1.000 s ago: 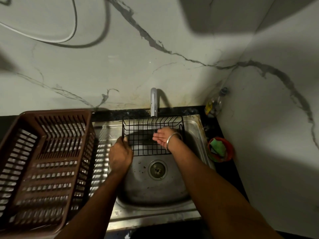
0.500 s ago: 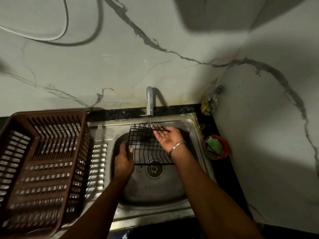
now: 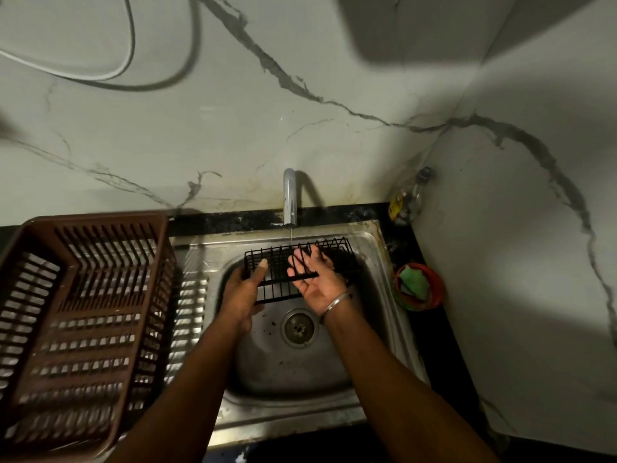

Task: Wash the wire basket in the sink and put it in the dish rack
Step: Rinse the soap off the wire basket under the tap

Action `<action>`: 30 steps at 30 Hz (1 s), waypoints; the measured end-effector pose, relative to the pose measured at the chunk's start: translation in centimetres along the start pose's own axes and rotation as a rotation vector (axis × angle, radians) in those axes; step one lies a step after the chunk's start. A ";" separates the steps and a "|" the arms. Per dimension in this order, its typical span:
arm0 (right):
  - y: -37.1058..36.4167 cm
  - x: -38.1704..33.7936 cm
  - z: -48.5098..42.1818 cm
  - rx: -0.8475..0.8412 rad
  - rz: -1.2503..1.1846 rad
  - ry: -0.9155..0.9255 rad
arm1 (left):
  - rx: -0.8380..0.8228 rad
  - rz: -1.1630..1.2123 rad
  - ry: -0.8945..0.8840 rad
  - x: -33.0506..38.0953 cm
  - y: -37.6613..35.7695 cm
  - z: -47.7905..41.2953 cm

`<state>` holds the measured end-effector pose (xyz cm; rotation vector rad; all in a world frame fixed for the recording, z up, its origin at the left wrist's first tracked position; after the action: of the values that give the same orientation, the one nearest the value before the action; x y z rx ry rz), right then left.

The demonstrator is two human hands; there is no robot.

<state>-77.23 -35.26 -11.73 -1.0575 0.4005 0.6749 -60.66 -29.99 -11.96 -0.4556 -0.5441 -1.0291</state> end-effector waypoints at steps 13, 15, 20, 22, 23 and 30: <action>0.4 1.6 1.7 0.165 0.059 -0.046 | -0.195 0.134 0.419 -1.5 -2.5 -0.4; 0.8 1.6 1.6 0.182 -0.028 -0.062 | -0.165 0.113 0.381 -1.0 -2.3 -0.7; 3.0 1.5 1.7 0.176 -0.039 -0.069 | -0.126 0.127 0.237 -0.1 -0.8 -1.7; 4.1 1.3 1.5 0.174 0.015 -0.079 | -0.101 0.148 0.155 0.2 0.1 -2.2; 4.6 1.0 1.5 0.179 0.041 -0.080 | -0.090 0.155 0.116 0.3 0.6 -2.5; 4.5 -6.1 2.0 0.234 0.998 0.643 | -0.055 0.139 -0.010 0.1 1.7 -2.2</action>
<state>-84.75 -33.94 -10.11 -0.7850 1.5888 1.1121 -58.62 -30.61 -13.76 -0.5399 -0.4870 -0.9110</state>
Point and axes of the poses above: each hand's wrist, its own z-axis away from the middle knuckle, its own y-axis out of the back of the hand, x = y × z, the point moved 6 cm from there along -z, towards the middle knuckle, and after that the axes turned 15 degrees about y, right-handed, at the moved point
